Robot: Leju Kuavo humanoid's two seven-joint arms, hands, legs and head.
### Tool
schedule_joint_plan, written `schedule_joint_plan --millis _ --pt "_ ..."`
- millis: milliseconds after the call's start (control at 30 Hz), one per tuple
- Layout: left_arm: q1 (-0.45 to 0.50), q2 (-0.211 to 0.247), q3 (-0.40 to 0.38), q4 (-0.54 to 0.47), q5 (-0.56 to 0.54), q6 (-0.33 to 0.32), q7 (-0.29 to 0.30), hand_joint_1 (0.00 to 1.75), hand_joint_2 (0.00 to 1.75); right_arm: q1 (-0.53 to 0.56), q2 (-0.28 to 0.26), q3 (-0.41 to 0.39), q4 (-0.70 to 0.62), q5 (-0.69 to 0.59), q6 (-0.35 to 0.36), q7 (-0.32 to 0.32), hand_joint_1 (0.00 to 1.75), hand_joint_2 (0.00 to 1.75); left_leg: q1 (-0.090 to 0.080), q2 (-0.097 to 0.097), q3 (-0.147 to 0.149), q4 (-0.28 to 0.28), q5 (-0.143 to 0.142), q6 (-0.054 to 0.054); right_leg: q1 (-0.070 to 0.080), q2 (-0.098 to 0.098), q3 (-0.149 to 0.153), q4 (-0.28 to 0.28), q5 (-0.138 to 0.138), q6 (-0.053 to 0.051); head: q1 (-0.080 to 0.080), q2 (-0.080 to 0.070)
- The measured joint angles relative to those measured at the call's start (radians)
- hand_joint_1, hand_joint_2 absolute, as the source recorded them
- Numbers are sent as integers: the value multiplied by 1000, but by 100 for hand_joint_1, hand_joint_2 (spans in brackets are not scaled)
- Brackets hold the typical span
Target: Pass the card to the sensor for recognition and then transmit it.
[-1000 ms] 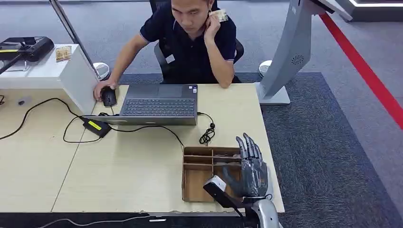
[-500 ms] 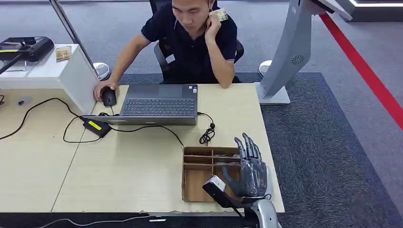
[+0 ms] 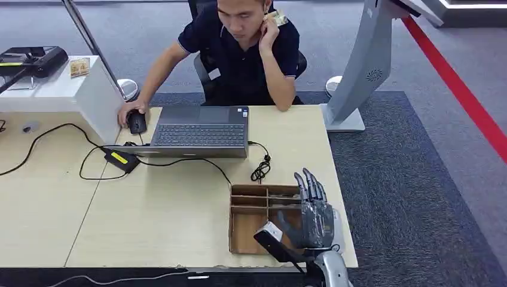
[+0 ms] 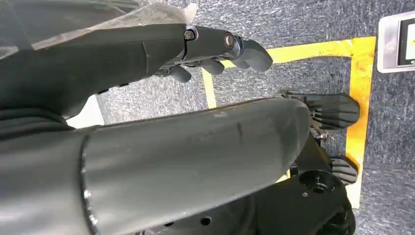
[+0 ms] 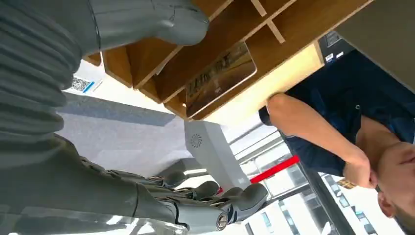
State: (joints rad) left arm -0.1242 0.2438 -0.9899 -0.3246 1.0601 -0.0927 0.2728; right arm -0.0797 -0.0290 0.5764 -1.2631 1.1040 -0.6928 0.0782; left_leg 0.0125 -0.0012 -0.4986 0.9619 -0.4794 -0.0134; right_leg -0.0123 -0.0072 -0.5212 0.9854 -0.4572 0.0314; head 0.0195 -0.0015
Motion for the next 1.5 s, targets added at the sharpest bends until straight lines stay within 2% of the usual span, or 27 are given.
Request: schedule_joint_plan --millis 267,667,967,1333,1467,1500 --pt "0 0 0 0 -1 -2 -5 0 0 -1 8 -14 27 -3 0 -7 28 175 0 0 0 0 0 0 0 0 0 0 0 0 0 0" --pt "0 1 0 0 -1 -2 -5 0 0 -2 16 -22 53 0 0 -8 45 175 0 0 0 0 0 0 0 0 0 0 0 0 0 0" --pt "0 5 0 0 -3 -3 -5 0 0 -2 21 -32 62 2 0 -16 40 175 0 0 0 0 0 0 0 0 0 0 0 0 0 0" --pt "0 5 0 0 -6 -3 -5 0 0 -2 26 -46 63 3 0 -18 45 175 0 0 0 0 0 0 0 0 0 0 0 0 0 0" --pt "0 5 0 0 -6 -3 -5 0 0 -2 27 -47 64 3 0 -19 54 175 0 0 0 0 0 0 0 0 0 0 0 0 0 0" --pt "0 5 0 0 -6 -3 -5 0 0 -3 27 -47 64 3 0 -19 61 175 0 0 0 0 0 0 0 0 0 0 0 0 0 0"
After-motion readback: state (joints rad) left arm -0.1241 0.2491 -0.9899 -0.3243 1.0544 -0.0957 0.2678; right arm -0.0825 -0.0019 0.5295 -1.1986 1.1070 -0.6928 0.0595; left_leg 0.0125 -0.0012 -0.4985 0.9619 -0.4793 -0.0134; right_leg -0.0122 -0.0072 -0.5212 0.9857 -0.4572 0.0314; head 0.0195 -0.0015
